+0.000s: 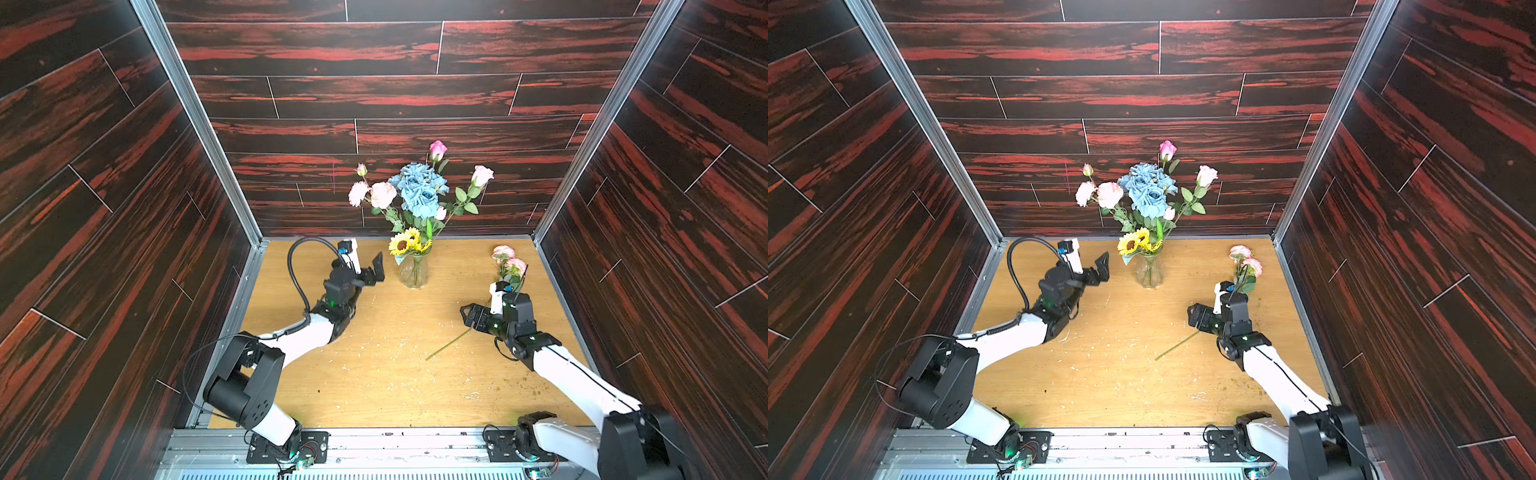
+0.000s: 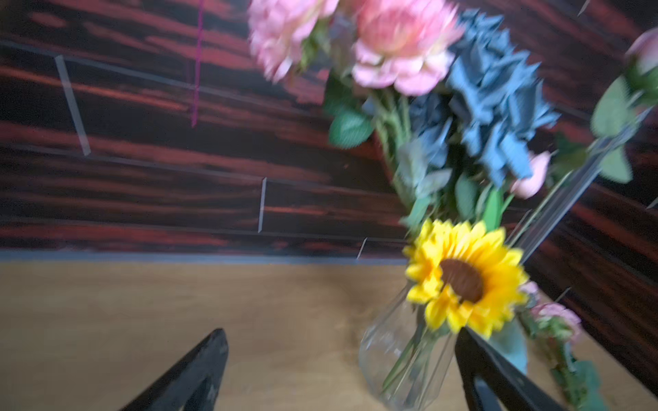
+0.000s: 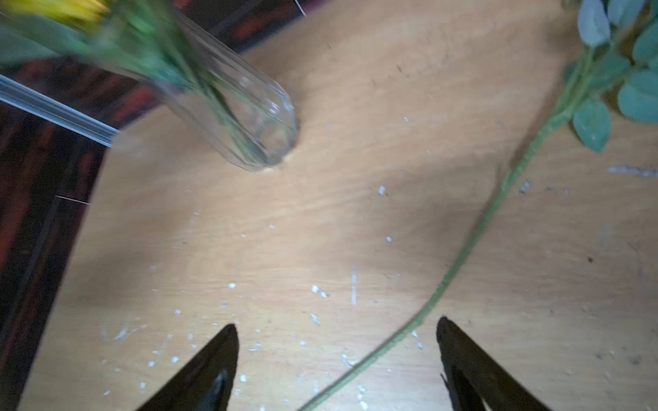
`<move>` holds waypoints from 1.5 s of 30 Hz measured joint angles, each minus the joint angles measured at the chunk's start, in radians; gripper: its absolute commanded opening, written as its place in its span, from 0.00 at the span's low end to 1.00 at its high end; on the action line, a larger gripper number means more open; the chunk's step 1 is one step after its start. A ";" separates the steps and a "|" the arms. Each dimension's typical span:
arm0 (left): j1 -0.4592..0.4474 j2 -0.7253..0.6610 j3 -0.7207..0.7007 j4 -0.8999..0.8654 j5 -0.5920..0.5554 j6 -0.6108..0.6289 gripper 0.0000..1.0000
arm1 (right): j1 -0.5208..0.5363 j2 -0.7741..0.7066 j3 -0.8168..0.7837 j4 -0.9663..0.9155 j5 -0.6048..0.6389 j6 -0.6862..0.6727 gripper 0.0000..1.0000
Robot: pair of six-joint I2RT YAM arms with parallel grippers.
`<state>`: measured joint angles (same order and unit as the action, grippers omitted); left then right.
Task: Pick out pink flowers from the vase
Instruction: Pick up the flower from the vase.
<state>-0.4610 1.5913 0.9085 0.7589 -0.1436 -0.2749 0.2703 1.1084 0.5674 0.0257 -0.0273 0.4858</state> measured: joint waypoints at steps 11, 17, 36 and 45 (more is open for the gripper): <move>0.002 0.208 0.306 0.012 0.141 -0.059 0.99 | 0.026 -0.060 -0.034 0.074 0.017 0.026 0.87; 0.010 0.357 0.388 0.031 0.111 -0.076 0.97 | 0.026 -0.071 -0.050 0.081 0.012 0.038 0.87; 0.039 0.484 0.571 0.144 0.162 -0.201 0.91 | 0.026 -0.060 -0.050 0.082 -0.018 0.051 0.87; 0.039 0.558 0.671 0.080 0.146 -0.214 0.79 | 0.026 -0.045 -0.050 0.081 -0.022 0.052 0.87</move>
<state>-0.4217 2.1494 1.5799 0.8387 0.0029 -0.4892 0.2966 1.0634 0.5171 0.1066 -0.0490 0.5381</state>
